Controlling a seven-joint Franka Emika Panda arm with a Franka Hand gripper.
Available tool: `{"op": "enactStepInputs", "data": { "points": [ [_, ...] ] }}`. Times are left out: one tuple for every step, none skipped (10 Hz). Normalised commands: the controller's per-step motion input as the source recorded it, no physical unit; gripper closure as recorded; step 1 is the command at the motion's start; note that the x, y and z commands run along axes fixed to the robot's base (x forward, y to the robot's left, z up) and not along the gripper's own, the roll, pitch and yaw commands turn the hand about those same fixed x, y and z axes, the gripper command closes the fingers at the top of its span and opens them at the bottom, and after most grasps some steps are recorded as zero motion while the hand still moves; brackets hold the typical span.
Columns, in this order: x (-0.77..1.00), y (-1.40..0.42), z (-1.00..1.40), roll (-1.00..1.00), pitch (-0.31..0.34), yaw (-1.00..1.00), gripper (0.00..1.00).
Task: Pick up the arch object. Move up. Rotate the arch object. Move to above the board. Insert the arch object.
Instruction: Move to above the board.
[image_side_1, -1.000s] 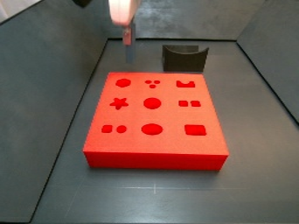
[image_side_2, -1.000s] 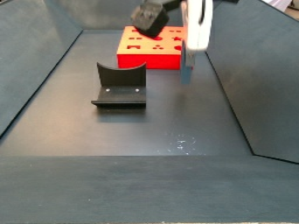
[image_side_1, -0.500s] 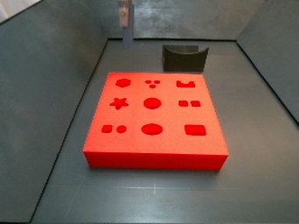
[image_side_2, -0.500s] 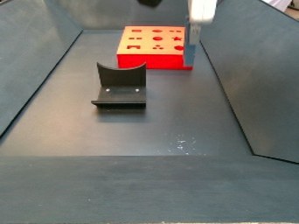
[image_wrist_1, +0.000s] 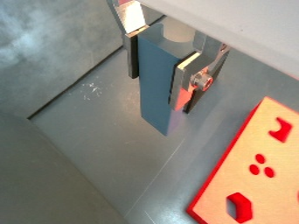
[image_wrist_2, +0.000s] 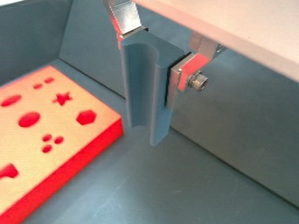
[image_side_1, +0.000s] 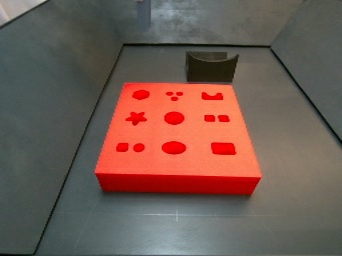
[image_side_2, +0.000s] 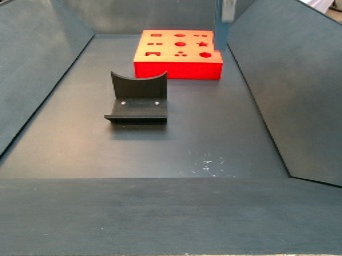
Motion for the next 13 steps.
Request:
{"op": "enactStepInputs", "data": {
  "points": [
    [-0.01, -0.03, 1.0, -0.15, 0.048, -0.04, 1.0],
    [-0.01, -0.02, 1.0, -0.15, 0.049, -0.04, 1.0],
    [0.0, -0.02, 1.0, -0.15, 0.05, -0.04, 1.0],
    [0.0, -0.01, 0.99, -0.15, 0.053, -0.04, 1.0],
    [0.0, 0.0, 0.83, -0.15, 0.055, -0.03, 1.0],
    [0.0, 0.0, 0.72, -0.15, 0.056, -0.03, 1.0],
    [0.0, 0.01, 0.5, -0.15, 0.056, -0.03, 1.0],
    [0.0, 0.01, 0.29, -0.15, 0.056, -0.03, 1.0],
    [0.23, -1.0, 0.13, 0.06, -0.007, 1.0, 1.0],
    [0.23, -1.0, 0.09, 0.07, -0.007, 1.0, 1.0],
    [0.24, -1.0, 0.09, 0.08, -0.004, 1.0, 1.0],
    [0.25, -1.0, 0.09, 0.08, 0.001, 1.0, 1.0],
    [0.26, -1.0, 0.08, 0.08, 0.005, 1.0, 1.0]
  ]
}}
